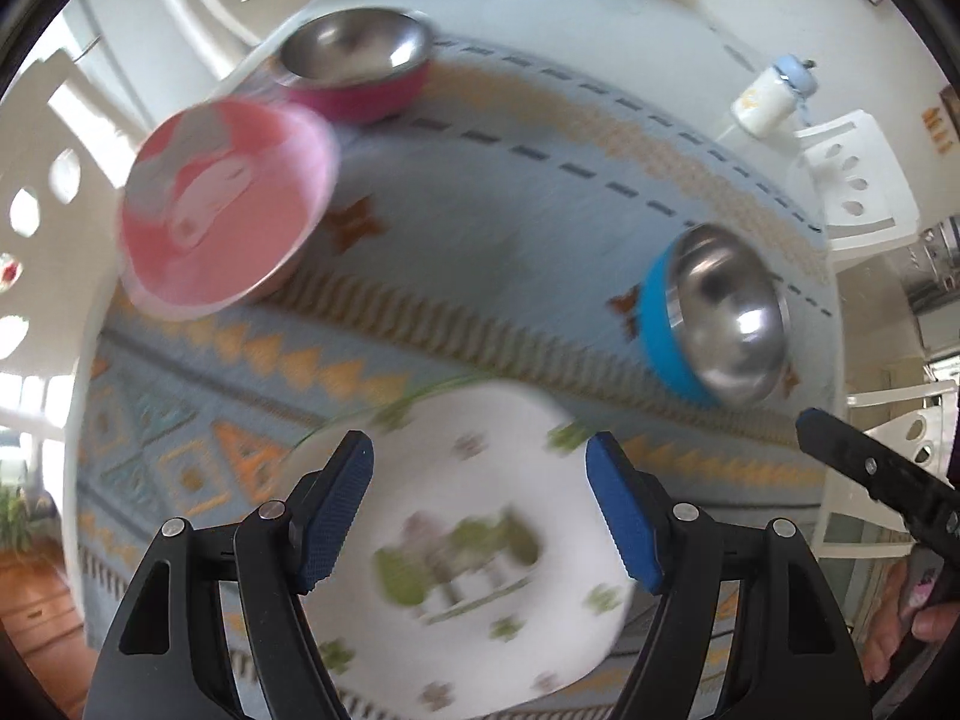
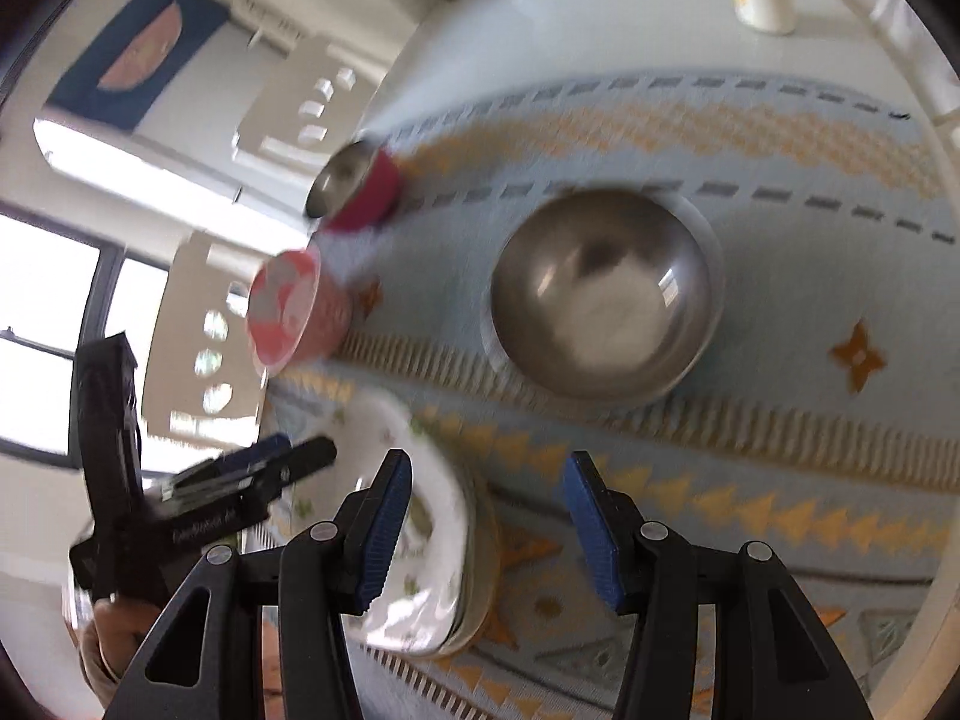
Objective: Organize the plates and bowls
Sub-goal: 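Grasp the rim of the blue steel bowl with both grippers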
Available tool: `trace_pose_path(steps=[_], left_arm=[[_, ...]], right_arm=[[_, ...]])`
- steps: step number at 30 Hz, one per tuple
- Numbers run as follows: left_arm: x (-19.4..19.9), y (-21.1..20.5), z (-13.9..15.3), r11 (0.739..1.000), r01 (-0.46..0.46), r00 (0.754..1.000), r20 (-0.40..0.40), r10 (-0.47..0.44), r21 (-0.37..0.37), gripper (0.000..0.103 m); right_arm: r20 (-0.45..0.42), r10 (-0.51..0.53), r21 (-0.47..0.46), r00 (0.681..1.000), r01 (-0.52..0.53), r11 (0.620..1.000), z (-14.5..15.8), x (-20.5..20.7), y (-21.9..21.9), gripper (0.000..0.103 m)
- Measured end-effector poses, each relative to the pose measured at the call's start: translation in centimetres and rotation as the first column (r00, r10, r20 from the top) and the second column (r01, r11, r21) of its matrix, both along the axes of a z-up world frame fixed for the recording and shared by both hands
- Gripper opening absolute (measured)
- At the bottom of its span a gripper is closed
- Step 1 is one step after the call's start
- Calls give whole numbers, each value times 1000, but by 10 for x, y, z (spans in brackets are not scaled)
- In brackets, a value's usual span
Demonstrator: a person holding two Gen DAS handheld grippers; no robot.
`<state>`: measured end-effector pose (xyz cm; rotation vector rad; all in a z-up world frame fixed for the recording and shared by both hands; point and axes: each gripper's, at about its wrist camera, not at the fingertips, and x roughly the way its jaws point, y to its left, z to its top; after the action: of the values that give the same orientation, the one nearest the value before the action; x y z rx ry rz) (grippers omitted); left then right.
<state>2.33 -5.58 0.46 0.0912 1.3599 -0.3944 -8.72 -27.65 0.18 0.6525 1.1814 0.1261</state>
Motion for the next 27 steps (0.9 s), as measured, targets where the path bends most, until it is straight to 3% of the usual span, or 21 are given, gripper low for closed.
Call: trace_pose_path(steps=[8, 19, 22, 27], left_arm=[[19, -66, -15, 997, 73, 997, -18, -74, -25, 72], [30, -100, -45, 998, 63, 997, -52, -63, -8, 70], [31, -103, -50, 999, 53, 997, -50, -53, -11, 66], [33, -107, -59, 997, 78, 995, -64, -79, -21, 44]], right_arm=[[-45, -112, -20, 993, 111, 994, -20, 14, -58, 52], [-125, -84, 40, 989, 89, 995, -69, 44, -86, 52], [-144, -69, 20, 987, 72, 997, -78, 51, -85, 52], [-150, -77, -3, 986, 77, 997, -83, 57, -83, 52]])
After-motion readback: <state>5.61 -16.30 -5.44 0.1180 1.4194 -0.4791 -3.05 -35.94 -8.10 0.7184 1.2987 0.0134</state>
